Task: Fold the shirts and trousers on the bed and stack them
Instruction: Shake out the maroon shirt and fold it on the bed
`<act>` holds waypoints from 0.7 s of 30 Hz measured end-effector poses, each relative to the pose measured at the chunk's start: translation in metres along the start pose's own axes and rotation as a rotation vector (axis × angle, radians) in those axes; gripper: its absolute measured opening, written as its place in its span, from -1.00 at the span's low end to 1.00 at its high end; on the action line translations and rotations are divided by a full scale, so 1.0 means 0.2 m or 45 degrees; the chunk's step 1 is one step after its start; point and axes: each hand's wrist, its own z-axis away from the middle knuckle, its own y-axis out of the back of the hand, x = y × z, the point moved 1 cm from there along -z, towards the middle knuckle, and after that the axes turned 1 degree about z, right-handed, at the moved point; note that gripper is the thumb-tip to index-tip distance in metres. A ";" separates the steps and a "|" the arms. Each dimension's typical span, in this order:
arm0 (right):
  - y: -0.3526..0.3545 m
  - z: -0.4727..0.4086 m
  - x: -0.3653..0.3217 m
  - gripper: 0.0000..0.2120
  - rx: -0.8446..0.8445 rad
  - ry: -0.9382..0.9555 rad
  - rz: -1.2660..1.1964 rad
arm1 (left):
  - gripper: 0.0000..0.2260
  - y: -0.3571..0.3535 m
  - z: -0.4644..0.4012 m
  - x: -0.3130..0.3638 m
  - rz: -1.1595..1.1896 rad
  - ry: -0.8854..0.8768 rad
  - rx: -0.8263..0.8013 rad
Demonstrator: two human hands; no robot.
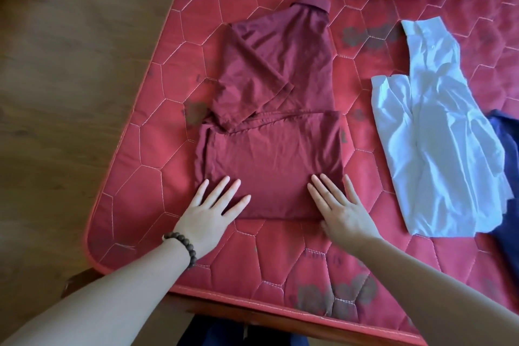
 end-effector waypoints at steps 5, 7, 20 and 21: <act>0.04 -0.03 -0.03 -0.34 0.184 -0.119 -0.037 | -0.35 0.06 -0.04 -0.02 0.109 0.078 -0.028; 0.06 -0.02 -0.04 -0.26 0.048 -0.187 -0.136 | -0.33 0.07 -0.03 -0.03 0.222 0.144 -0.156; 0.50 0.37 -0.02 -0.89 -0.097 -0.507 -0.805 | -0.86 0.62 0.24 0.12 0.842 0.590 0.183; 0.54 0.33 0.01 -0.94 -0.023 -0.555 -0.855 | -0.91 0.66 0.20 0.09 0.884 0.659 0.233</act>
